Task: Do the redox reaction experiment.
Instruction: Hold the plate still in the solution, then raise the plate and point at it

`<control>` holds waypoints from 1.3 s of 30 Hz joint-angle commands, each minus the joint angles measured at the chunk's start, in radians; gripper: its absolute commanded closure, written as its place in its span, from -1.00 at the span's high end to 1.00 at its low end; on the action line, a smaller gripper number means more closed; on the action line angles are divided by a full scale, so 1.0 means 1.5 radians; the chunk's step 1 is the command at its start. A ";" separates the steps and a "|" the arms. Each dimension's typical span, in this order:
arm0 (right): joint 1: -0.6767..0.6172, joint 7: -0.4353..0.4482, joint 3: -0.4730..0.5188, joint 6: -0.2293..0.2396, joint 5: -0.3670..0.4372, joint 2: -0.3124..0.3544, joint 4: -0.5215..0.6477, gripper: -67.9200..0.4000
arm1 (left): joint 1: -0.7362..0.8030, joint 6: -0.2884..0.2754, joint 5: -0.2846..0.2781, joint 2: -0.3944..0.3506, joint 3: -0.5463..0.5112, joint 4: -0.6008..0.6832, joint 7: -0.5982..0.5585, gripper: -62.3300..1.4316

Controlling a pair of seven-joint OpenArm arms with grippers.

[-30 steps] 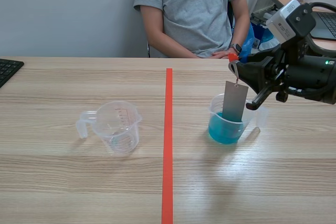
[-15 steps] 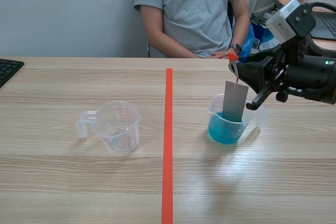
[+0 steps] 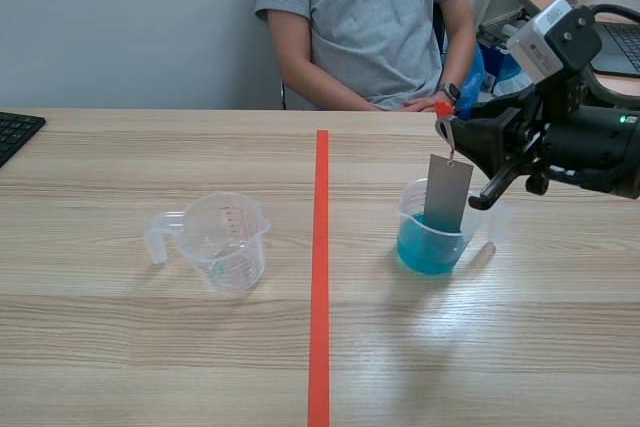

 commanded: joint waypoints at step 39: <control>0.004 -0.290 0.149 0.005 0.261 0.036 0.308 -0.95 | 0.007 -0.002 0.000 -0.002 0.003 0.005 -0.008 -0.83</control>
